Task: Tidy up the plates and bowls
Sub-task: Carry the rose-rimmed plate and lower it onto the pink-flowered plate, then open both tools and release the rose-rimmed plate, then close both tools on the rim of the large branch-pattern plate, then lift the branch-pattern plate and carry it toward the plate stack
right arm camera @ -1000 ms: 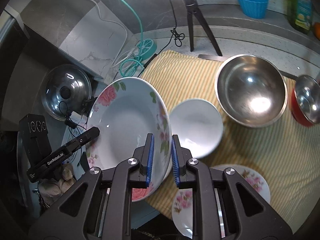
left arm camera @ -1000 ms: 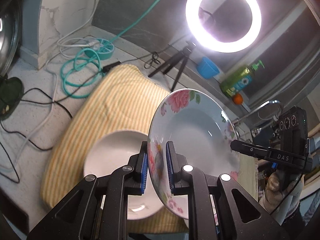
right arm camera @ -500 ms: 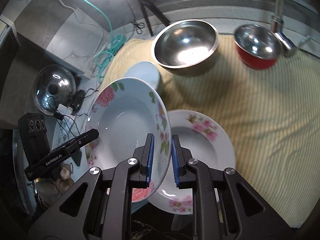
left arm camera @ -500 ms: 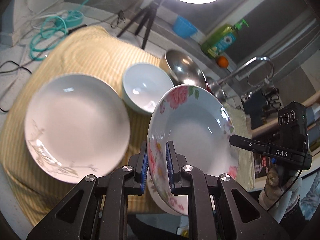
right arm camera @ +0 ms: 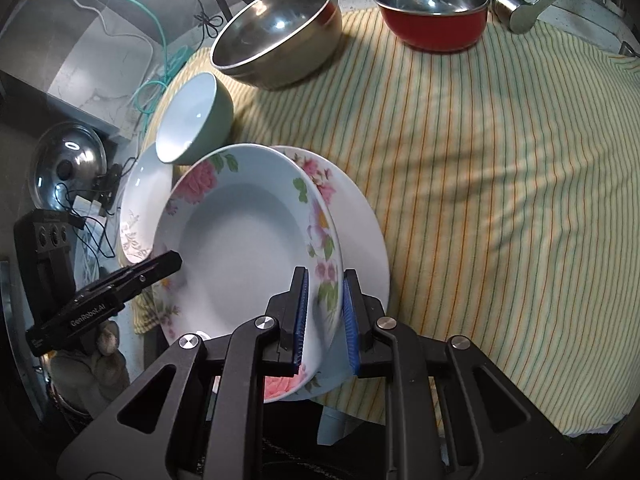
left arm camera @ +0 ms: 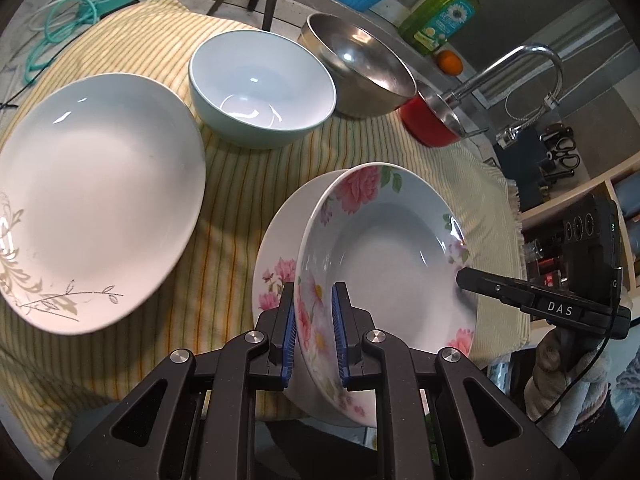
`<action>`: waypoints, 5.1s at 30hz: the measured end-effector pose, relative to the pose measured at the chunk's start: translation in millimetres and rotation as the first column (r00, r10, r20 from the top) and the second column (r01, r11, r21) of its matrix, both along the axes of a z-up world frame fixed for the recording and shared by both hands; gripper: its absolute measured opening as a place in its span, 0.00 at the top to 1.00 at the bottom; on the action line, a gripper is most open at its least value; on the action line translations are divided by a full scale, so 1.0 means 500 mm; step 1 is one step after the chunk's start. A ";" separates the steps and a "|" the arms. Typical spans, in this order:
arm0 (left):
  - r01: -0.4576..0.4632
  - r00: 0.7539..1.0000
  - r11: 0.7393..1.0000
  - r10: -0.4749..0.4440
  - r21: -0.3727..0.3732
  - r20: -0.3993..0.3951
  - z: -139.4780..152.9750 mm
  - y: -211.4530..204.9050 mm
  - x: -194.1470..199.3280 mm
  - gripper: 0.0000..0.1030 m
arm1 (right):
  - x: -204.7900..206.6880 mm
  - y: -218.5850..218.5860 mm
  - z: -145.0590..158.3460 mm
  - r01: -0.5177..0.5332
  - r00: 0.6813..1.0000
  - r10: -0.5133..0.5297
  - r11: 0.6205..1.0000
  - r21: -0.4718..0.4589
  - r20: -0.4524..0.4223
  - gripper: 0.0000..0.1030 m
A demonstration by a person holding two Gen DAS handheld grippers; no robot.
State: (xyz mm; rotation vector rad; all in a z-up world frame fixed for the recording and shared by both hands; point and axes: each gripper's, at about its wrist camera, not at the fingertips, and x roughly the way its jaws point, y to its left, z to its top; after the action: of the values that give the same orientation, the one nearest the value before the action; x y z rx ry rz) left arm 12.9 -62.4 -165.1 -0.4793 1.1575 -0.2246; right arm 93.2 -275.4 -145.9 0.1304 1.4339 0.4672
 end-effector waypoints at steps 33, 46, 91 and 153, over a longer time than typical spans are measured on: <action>0.126 0.992 0.954 -0.128 0.271 -0.010 -0.004 -0.068 0.014 0.83 | -0.019 0.033 -0.020 -0.118 0.988 0.133 0.976 -0.184 0.072 0.81; 0.119 0.992 0.952 -0.124 0.282 -0.002 -0.005 -0.070 0.010 0.83 | -0.025 0.041 -0.015 -0.133 0.982 0.159 0.965 -0.226 0.104 0.78; -0.261 0.964 0.956 0.251 0.135 0.088 0.042 0.337 -0.068 0.79 | -0.020 0.300 0.073 -0.164 0.962 0.145 0.984 0.065 0.230 0.44; -0.245 0.969 0.967 0.243 0.073 0.044 -0.003 0.410 -0.030 0.79 | 0.012 0.455 -0.034 -0.188 0.976 0.186 0.982 0.013 0.109 0.87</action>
State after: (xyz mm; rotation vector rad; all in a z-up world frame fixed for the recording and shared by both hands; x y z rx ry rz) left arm -2.1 142.4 -166.8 -0.5416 1.0585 0.0260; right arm 99.2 -47.9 -162.9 -0.0119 1.3406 0.6363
